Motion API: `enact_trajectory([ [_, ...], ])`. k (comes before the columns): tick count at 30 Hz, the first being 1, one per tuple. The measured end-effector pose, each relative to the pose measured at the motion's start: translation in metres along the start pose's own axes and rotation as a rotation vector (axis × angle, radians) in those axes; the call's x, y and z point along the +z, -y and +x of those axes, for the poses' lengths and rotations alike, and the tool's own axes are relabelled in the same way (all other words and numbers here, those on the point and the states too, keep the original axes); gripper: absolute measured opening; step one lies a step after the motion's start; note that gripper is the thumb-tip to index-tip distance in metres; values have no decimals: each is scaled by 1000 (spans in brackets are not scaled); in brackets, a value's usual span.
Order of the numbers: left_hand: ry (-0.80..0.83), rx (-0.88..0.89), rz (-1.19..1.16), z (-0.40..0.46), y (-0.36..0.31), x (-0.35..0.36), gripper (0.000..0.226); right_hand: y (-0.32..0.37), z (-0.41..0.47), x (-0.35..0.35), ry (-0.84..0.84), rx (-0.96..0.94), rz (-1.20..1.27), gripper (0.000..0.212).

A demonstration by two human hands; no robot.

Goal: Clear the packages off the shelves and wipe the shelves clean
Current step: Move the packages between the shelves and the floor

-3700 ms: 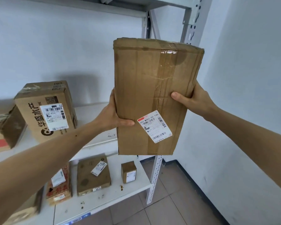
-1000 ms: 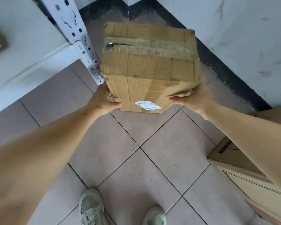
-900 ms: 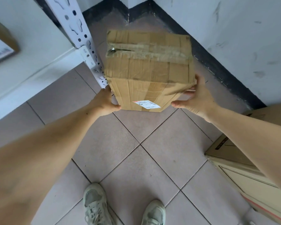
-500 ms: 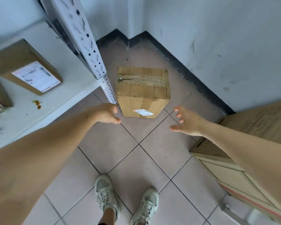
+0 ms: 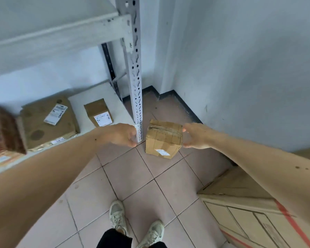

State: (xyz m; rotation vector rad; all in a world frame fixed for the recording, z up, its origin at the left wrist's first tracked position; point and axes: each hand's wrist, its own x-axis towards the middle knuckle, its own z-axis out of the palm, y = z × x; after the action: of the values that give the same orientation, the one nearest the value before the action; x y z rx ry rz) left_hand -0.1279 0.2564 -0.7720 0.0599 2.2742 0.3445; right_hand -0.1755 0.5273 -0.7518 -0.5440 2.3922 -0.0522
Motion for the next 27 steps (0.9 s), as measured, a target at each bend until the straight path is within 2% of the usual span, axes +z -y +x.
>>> enact_trajectory([
  [4,-40,-30,-8,-68,8,-24,60,38,-28,-37,-27,-62,-61,61],
  [9,-138,-83,-65,-153,30,-46,57,100,-60,-74,-7,-152,-165,59],
  [11,-191,-98,-76,-189,44,-53,55,130,-70,-88,12,-196,-233,49],
  [13,-226,-121,-86,-221,62,-57,56,158,-75,-103,11,-235,-313,27],
  [14,-238,-134,-78,-236,71,-58,58,173,-77,-110,5,-248,-333,25],
  [17,-264,-169,-39,-284,102,-66,59,228,-97,-139,0,-315,-331,55],
  [18,-281,-176,-35,-302,113,-68,59,249,-104,-147,-3,-334,-332,60],
  [22,-369,-171,-49,-369,153,-75,52,325,-123,-166,-75,-388,-304,62],
  [27,-467,-186,-26,-435,221,-71,57,419,-132,-171,-156,-465,-273,59],
])
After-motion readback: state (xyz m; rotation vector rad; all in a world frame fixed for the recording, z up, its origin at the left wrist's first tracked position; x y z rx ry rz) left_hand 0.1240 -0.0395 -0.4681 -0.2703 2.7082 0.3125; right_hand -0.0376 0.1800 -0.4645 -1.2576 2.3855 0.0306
